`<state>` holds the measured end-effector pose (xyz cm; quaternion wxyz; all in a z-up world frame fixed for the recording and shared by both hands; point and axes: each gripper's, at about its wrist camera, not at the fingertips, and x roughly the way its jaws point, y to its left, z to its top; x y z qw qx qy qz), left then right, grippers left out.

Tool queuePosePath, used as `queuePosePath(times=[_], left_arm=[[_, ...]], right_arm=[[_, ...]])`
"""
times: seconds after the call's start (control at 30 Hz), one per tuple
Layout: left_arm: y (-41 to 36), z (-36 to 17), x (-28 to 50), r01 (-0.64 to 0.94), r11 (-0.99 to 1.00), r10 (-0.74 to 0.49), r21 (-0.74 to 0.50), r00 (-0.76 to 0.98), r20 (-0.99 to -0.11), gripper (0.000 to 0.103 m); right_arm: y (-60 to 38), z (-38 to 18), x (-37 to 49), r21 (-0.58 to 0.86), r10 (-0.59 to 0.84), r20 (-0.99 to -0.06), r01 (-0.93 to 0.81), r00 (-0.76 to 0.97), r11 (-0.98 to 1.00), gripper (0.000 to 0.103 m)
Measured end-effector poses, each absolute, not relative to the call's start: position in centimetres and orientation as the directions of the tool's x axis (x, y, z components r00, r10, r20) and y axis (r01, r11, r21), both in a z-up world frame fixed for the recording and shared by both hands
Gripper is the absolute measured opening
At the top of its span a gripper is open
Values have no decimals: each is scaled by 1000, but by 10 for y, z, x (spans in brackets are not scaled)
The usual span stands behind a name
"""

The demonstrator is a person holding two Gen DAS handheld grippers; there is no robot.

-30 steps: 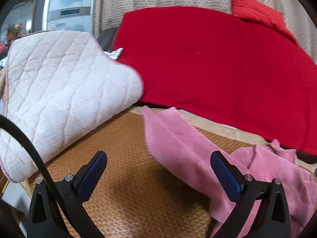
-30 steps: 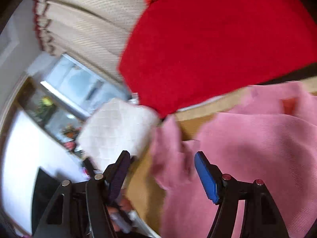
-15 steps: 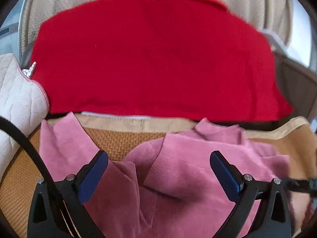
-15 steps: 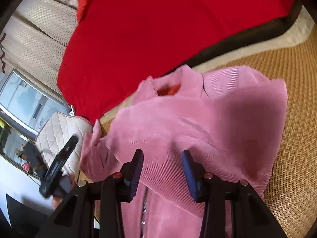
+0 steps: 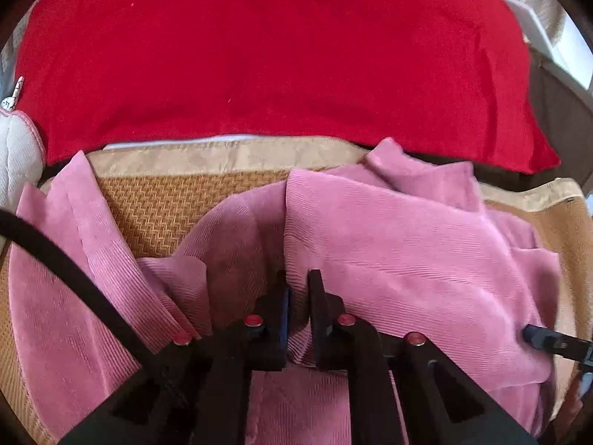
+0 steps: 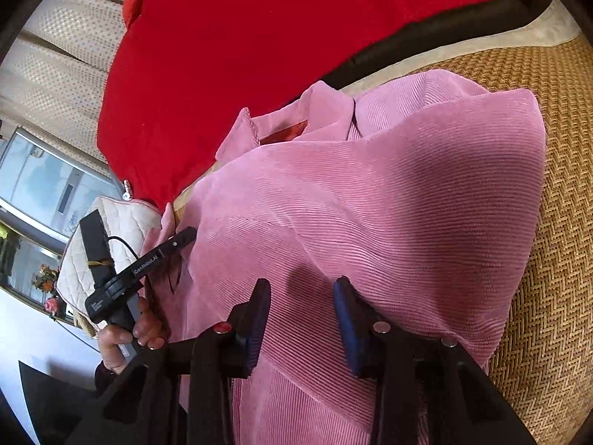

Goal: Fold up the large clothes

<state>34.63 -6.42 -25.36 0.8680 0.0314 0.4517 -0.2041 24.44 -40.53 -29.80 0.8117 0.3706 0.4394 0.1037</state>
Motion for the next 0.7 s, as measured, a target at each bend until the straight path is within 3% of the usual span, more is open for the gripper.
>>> queuePosePath(times=[0.27,0.47,0.53,0.6,0.67,0.7], left_arm=[[-43,-208,313,427,886,-409,-182,532,-741,7],[-8,-191,266,468,862,-440,-195,500,-746,8],[3,-192,253,462,872,-411,-161,513,-754,11],[22,-190,248,456,880,-395,-137,540,-743,22],[45,-182,247,404,910,-346,-89,626,-698,62],[61,-181,251,347,935,-307,-79,674,-672,72]], right_arm=[[-408,-291,238,685,476,-631,153,612,712,38],[-404,-271,231,658,429,-596,108,679,745,42],[-401,-267,230,651,420,-591,101,688,752,61],[-397,-263,228,651,415,-577,89,703,754,69],[-393,-260,228,653,419,-570,80,707,753,72],[-390,-259,228,653,420,-572,81,705,753,72]])
